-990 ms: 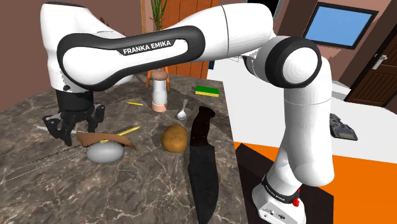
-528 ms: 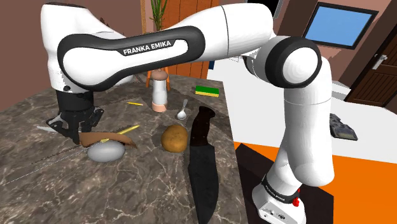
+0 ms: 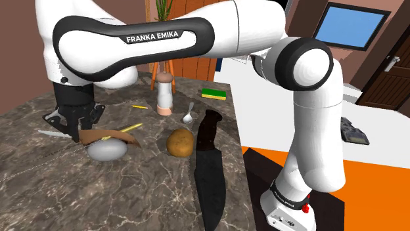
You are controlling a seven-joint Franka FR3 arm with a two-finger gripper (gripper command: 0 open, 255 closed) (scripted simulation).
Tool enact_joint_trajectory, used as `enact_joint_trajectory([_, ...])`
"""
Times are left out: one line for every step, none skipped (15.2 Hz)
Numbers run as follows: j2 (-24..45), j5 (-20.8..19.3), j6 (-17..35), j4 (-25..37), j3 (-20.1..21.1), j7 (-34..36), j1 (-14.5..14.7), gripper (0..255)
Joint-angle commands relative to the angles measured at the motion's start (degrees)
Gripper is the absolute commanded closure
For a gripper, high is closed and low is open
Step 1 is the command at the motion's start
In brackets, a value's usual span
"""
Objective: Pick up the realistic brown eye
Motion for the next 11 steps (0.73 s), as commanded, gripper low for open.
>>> enact_joint_trajectory([-0.12,0.06,-1.59,1.49,0.04,-0.05,0.04,255])
enact_joint_trajectory([-0.1,0.06,-2.36,2.29,0.06,-0.02,0.11,255])
enact_joint_trajectory([-0.07,0.04,-3.15,3.11,0.08,0.01,0.19,255])
enact_joint_trajectory([-0.02,0.02,-3.95,3.96,0.09,0.04,0.27,255])
enact_joint_trajectory([0.05,0.0,-4.75,4.84,0.11,0.08,0.36,255])
enact_joint_trajectory([0.13,-0.04,-5.57,5.74,0.12,0.11,0.46,255])
enact_joint_trajectory([0.24,-0.08,-6.39,6.68,0.13,0.15,0.57,255])
enact_joint_trajectory([0.36,-0.13,-7.23,7.64,0.14,0.2,0.69,255])
enact_joint_trajectory([0.51,-0.19,-8.08,8.64,0.15,0.24,0.82,255])
enact_joint_trajectory([0.52,-0.19,-8.21,8.78,0.15,0.25,0.83,255])
enact_joint_trajectory([0.53,-0.19,-8.21,8.79,0.15,0.25,0.84,255])
